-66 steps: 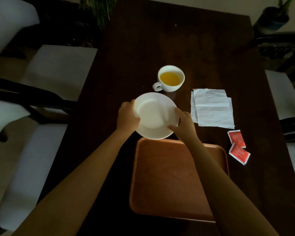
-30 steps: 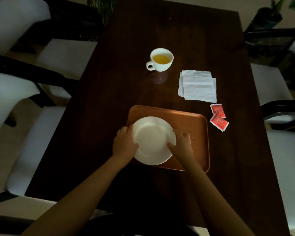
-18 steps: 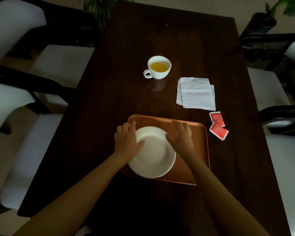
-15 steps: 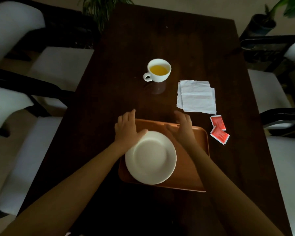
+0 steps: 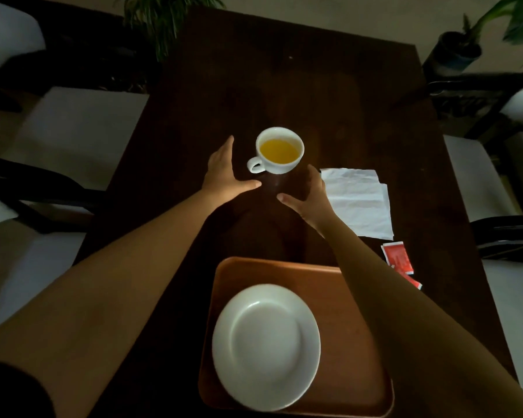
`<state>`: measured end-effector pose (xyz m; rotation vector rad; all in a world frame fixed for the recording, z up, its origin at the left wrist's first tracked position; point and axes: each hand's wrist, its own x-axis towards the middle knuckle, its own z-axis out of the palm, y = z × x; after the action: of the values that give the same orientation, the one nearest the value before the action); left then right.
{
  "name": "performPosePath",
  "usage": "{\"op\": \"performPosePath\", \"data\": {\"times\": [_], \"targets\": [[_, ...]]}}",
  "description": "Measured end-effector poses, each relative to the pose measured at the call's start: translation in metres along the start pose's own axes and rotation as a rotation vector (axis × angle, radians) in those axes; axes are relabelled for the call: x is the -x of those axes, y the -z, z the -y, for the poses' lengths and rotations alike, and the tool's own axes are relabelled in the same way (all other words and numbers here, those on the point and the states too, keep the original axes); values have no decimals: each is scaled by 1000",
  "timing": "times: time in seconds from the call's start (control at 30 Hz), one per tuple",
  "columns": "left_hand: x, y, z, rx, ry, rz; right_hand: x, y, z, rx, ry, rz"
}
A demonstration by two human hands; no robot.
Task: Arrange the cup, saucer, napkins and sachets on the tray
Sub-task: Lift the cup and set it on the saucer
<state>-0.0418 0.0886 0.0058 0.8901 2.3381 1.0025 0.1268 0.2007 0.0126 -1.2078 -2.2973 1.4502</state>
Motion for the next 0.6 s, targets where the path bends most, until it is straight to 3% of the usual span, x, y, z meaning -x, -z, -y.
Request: {"op": "performPosePath", "data": {"times": [0.33,0.47,0.6], "targets": [[-52,-11,3,329,-5,292,-66,-4,0,-138,104,2],[-60,-11,2,342,-18,414,-72,-6,-1,-252,138,40],[-62,-16,0,405,-11,381,-73,-12,-3,-344,144,33]]}}
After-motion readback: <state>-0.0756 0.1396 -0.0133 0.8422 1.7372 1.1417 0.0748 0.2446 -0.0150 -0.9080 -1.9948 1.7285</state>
